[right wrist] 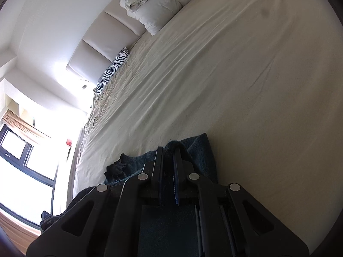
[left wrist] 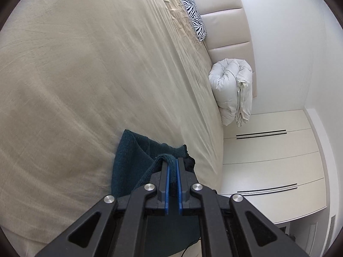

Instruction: Fold small clothes

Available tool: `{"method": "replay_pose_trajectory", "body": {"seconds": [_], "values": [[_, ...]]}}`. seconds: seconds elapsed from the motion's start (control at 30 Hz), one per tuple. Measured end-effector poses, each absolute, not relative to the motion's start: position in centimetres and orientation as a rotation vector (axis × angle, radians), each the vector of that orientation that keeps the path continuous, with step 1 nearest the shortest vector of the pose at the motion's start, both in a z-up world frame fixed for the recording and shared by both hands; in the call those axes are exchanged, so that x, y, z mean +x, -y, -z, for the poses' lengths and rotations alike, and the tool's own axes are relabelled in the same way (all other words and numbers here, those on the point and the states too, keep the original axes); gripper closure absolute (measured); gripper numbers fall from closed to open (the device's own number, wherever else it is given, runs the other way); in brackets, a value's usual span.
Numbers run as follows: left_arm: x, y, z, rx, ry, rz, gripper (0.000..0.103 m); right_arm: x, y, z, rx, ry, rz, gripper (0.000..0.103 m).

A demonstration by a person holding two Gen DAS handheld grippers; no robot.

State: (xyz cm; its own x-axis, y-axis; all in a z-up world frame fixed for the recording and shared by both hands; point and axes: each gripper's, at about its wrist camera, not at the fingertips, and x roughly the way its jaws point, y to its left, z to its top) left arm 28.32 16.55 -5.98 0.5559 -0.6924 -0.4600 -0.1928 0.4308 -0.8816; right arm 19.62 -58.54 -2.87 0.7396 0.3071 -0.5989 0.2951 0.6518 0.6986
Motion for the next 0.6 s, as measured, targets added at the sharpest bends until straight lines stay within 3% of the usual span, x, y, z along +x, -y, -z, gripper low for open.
{"method": "replay_pose_trajectory", "body": {"seconds": [0.2, 0.27, 0.3, 0.33, 0.37, 0.43, 0.6], "values": [[30.8, -16.3, 8.6, -1.076, -0.988, 0.321, 0.092, 23.3, 58.8, 5.7, 0.881, -0.827, 0.049, 0.095], [30.6, -17.2, 9.4, -1.126, -0.973, 0.307, 0.063, 24.2, 58.8, 6.6, 0.880, -0.858, 0.061, 0.088], [30.3, -17.7, 9.7, -1.155, -0.961, 0.299, 0.039, 24.3, 58.7, 6.8, 0.883, -0.847, 0.061, 0.079], [29.8, -18.2, 9.7, -1.167, -0.941, 0.284, 0.034, 24.2, 58.8, 6.7, 0.880, -0.826, 0.066, 0.074], [29.3, -18.5, 9.6, -1.162, -0.928, 0.284, 0.034, 24.1, 58.8, 6.5, 0.871, -0.810, 0.080, 0.051], [28.3, -18.8, 9.3, -1.148, -0.924, 0.304, 0.035, 23.5, 59.0, 6.2, 0.869, -0.780, 0.125, 0.030], [24.3, -16.9, 8.2, -0.995, -0.931, 0.346, 0.035, 21.4, 58.6, 4.8, 0.807, -0.759, 0.111, 0.031]]}}
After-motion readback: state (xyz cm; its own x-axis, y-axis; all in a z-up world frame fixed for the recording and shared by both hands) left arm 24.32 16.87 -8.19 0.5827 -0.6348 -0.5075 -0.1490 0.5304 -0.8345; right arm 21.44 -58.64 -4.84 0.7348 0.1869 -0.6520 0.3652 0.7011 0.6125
